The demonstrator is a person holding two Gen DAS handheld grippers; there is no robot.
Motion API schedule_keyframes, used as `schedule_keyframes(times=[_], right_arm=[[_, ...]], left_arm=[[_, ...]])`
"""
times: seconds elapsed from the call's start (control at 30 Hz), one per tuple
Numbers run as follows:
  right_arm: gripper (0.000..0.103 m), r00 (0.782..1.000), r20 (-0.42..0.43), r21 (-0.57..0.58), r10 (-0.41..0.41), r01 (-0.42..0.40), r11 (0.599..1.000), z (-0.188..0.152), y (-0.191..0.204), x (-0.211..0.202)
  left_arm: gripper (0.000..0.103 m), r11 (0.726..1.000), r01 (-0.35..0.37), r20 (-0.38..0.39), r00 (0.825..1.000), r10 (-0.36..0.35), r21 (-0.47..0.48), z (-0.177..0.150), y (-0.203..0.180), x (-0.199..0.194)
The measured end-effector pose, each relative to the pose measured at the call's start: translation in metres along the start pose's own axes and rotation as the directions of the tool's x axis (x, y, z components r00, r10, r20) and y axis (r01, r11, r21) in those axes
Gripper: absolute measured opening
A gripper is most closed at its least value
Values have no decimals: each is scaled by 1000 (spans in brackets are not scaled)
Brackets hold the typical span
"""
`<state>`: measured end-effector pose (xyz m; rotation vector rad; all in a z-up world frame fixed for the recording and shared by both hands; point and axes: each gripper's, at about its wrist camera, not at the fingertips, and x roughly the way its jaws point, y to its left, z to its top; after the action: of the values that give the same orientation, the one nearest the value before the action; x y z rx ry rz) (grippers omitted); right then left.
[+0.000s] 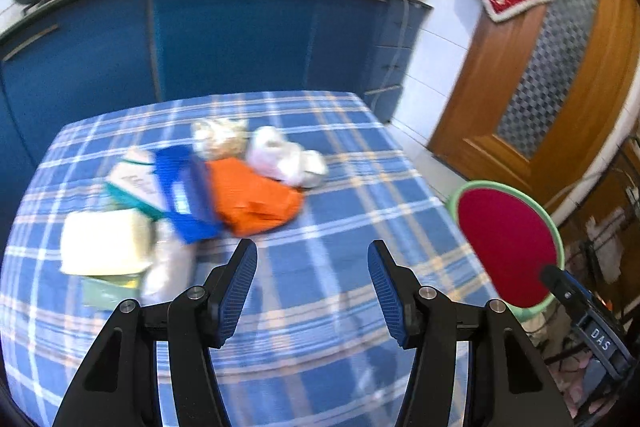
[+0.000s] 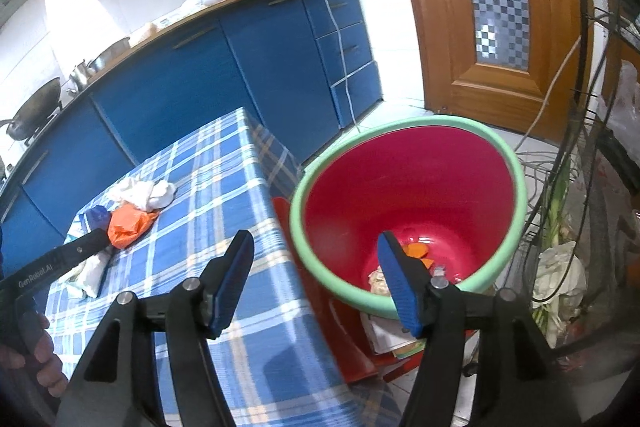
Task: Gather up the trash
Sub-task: 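Move both open tools back over the table toward the yellow sponge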
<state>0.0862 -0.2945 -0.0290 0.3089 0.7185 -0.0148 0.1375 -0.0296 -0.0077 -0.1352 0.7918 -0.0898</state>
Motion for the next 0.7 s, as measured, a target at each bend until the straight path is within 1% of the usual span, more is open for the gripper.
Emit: schedule_keyframes(times=[0.27, 0.47, 0.67, 0.7], right_arm=[[67, 1000, -18, -41, 26, -26, 999, -4, 24, 4], [67, 999, -34, -67, 42, -44, 997, -6, 41, 7], [67, 998, -50, -88, 49, -53, 995, -11, 54, 10], [67, 997, -52, -91, 49, -54, 994, -11, 56, 11]], left_arm=[[59, 994, -77, 20, 997, 79, -76, 0, 51, -12], [60, 984, -135, 30, 990, 139, -116, 0, 83, -20], [63, 970, -189, 29, 980, 195, -151, 0, 113, -22], [66, 968, -195, 27, 979, 202, -156, 0, 117, -22]])
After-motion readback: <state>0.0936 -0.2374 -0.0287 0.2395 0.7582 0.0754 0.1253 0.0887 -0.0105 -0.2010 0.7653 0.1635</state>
